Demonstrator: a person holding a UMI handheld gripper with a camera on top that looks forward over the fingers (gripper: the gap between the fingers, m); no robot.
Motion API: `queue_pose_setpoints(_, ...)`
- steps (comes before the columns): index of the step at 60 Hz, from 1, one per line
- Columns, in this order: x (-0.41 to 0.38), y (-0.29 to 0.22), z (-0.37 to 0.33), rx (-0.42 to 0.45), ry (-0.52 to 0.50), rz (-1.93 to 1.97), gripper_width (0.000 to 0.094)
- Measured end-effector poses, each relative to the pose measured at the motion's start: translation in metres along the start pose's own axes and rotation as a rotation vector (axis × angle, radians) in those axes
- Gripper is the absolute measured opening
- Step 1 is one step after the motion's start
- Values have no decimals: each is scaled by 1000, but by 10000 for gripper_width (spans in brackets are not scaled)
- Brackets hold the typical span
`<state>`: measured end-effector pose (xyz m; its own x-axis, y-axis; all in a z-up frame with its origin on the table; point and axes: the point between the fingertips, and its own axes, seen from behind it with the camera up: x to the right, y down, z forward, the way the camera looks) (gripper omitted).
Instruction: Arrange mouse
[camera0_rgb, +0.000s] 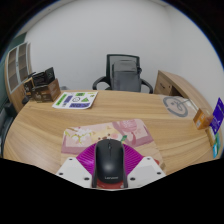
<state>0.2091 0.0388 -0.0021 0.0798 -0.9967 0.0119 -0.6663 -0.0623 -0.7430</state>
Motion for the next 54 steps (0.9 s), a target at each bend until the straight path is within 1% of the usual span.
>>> queue_pose_setpoints(4, 2, 13, 4, -9, 12, -11, 353)
queue_pose_setpoints(9, 4, 14, 3, 15, 24, -54, 362)
queue_pose_setpoints(15, 1, 14, 1, 18, 12, -68, 411)
queue_pose_setpoints(17, 0, 16, 1, 4, 1, -63, 554)
queue_pose_setpoints(18, -1, 17, -1, -3, -5, -59, 651)
queue_pose_setpoints(20, -5, 17, -6, -15, -25, -57, 881)
queue_pose_setpoints(22, -6, 13, -14, -11, -43, -59, 839)
queue_pose_setpoints(23, -6, 10, -19, -4, -46, -61, 838)
queue_pose_setpoints(27, 4, -4, -50, 32, -37, -78, 869)
queue_pose_setpoints(41, 62, -30, -211, 119, 4, -67, 867)
queue_pose_setpoints(47, 90, -23, -277, 137, 14, -30, 865)
queue_pose_setpoints(54, 124, -4, -339, 156, 57, -31, 866)
